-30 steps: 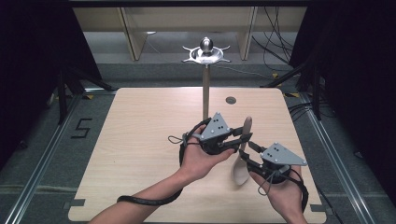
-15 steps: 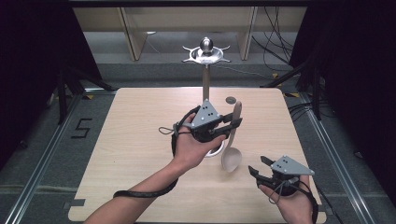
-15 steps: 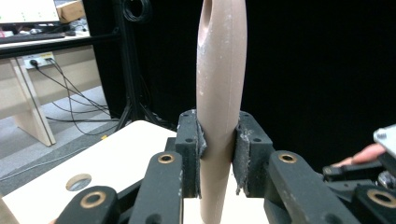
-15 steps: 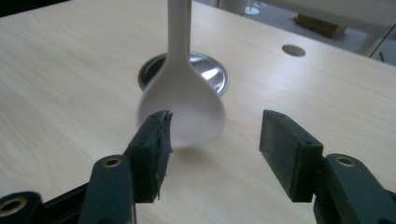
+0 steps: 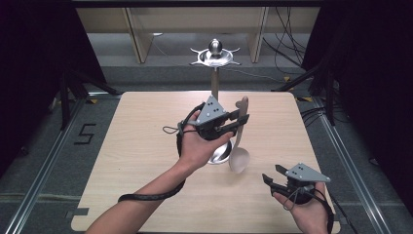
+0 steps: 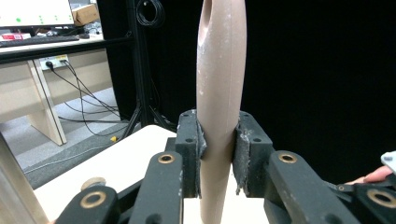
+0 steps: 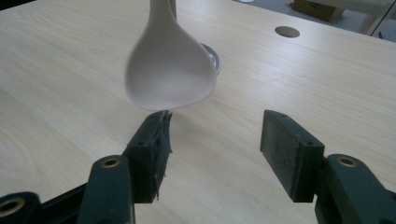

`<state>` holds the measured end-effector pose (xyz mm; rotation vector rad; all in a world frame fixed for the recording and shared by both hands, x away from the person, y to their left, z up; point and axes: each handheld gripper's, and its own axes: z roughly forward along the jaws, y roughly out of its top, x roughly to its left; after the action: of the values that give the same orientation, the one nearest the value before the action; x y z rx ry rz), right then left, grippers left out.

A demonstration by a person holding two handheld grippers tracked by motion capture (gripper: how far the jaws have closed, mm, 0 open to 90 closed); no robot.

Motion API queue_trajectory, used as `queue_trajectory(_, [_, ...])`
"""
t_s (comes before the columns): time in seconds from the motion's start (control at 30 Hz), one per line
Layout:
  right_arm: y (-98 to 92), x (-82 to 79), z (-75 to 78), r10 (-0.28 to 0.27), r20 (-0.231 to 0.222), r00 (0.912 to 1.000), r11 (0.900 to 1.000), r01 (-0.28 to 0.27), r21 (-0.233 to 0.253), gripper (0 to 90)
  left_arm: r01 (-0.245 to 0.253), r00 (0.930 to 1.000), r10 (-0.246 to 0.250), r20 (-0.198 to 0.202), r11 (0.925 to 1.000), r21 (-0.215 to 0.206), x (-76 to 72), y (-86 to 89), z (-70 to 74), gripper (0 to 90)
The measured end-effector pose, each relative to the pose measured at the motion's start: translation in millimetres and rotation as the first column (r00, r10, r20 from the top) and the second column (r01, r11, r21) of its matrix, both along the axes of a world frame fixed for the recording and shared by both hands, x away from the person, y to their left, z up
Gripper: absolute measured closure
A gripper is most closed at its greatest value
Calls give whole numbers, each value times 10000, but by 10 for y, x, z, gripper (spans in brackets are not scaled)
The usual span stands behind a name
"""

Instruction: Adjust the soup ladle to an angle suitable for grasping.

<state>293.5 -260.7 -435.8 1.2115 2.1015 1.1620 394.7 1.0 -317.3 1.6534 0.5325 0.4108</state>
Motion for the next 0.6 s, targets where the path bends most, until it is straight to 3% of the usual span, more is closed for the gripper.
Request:
queue_trajectory(0.07, [-34, 41, -21, 179, 309, 9994, 9997, -174, -171, 430, -14, 10000, 14, 22, 10000, 38, 11, 2, 27, 733])
queue_trajectory(0.13, [-40, 36, -31, -58, -6, 10000, 9999, 58, 135, 429, -33, 10000, 33, 18, 10000, 22, 20, 2, 48, 733])
queue_trajectory(0.2, [-49, 52, -42, -51, 130, 9999, 9999, 49, 107, 427, -45, 10000, 45, 19, 10000, 30, 31, 4, 63, 733])
queue_trajectory(0.27, [-47, 48, -44, -178, -98, 9998, 9995, 180, 271, 427, -31, 10000, 31, 29, 10000, 3, 45, 2, 78, 733])
queue_trajectory(0.4, [-90, 86, -56, -7, 302, 9995, 10000, 8, -35, 426, -77, 10000, 77, 2, 10000, 1, 68, -2, 97, 733])
queue_trajectory(0.6, [-79, 77, -69, -86, 60, 9999, 9999, 85, 130, 423, -151, 9999, 152, -46, 9999, 17, 104, -3, 115, 733])
